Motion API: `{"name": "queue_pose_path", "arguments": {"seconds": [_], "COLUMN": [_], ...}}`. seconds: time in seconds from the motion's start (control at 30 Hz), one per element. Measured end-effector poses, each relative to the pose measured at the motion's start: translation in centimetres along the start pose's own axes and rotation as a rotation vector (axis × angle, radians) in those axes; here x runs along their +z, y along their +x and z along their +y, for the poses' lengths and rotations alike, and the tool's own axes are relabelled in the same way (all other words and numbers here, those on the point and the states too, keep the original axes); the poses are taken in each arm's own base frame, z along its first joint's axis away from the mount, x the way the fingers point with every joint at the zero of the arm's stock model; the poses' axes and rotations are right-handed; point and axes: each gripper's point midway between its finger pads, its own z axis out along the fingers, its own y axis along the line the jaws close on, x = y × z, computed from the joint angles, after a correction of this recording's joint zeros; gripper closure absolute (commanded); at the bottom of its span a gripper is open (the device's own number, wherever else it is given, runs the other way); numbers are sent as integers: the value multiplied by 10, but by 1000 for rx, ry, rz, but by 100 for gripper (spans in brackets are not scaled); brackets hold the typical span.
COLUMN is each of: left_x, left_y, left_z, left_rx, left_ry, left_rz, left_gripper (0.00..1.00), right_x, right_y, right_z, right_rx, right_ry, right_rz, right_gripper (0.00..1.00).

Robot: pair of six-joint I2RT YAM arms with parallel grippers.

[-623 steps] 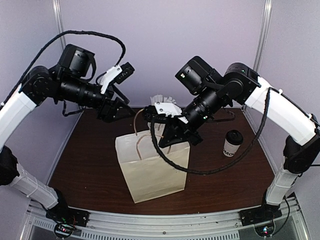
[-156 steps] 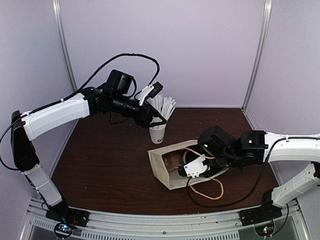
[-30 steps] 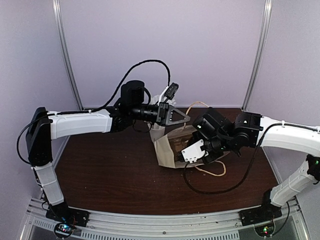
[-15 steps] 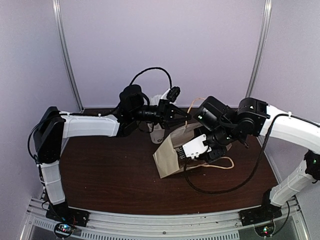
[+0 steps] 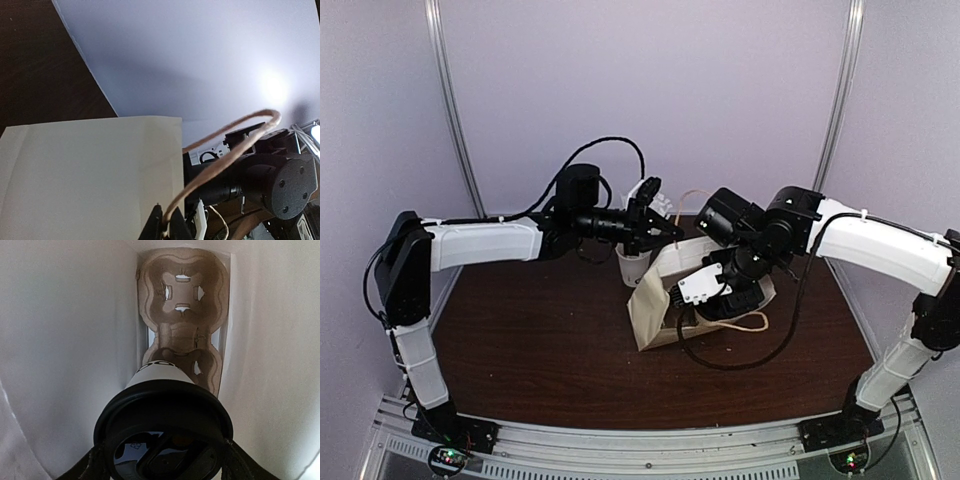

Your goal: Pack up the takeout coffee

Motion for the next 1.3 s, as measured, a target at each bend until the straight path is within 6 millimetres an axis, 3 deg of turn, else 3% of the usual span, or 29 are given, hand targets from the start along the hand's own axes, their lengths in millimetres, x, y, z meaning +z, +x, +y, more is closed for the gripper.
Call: {"name": "queue_pose_path", "arguments": {"seconds": [0.2, 0.37, 1.0, 1.3], "left_x": [-9, -16, -27, -28], "left_y": [-16, -26, -29, -23], "left_z": [15, 19, 43, 60], "left_rx": [58, 126, 217, 195], "left_ry": [-140, -237, -406, -452], "left_rz": [-17, -27, -11, 17], "left_gripper": [68, 61, 61, 62], "right_x": [15, 25, 54, 70], "right_y": [4, 9, 28, 33], "right_z": [-7, -27, -49, -48], "right_rx": [34, 101, 289, 331], "right_ry": [-45, -71, -121, -138], "right_rz": [-5, -35, -100, -100], "right_gripper": [46, 46, 47, 46]}}
